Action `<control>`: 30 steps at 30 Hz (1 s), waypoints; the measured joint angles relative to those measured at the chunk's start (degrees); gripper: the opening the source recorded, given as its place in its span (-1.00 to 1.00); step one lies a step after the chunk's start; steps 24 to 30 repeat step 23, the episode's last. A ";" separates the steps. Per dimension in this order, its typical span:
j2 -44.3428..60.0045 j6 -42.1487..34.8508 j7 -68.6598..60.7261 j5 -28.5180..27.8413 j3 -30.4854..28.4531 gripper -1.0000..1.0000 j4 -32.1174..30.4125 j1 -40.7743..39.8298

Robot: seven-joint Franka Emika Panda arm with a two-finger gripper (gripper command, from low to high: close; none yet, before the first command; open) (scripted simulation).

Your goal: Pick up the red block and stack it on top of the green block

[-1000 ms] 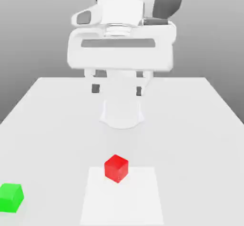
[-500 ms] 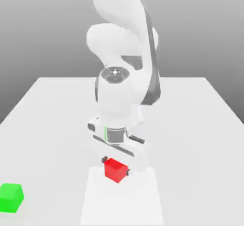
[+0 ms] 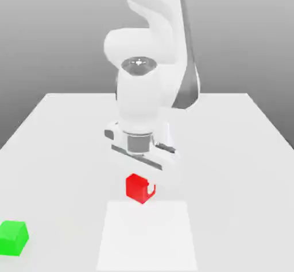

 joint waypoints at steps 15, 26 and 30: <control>16.56 -13.73 -11.55 1.53 -11.29 -1.00 29.94 -16.68; 24.14 -7.82 -13.43 3.58 -10.60 1.00 31.51 -18.15; 24.14 -7.82 -13.43 3.58 -10.60 1.00 31.51 -18.15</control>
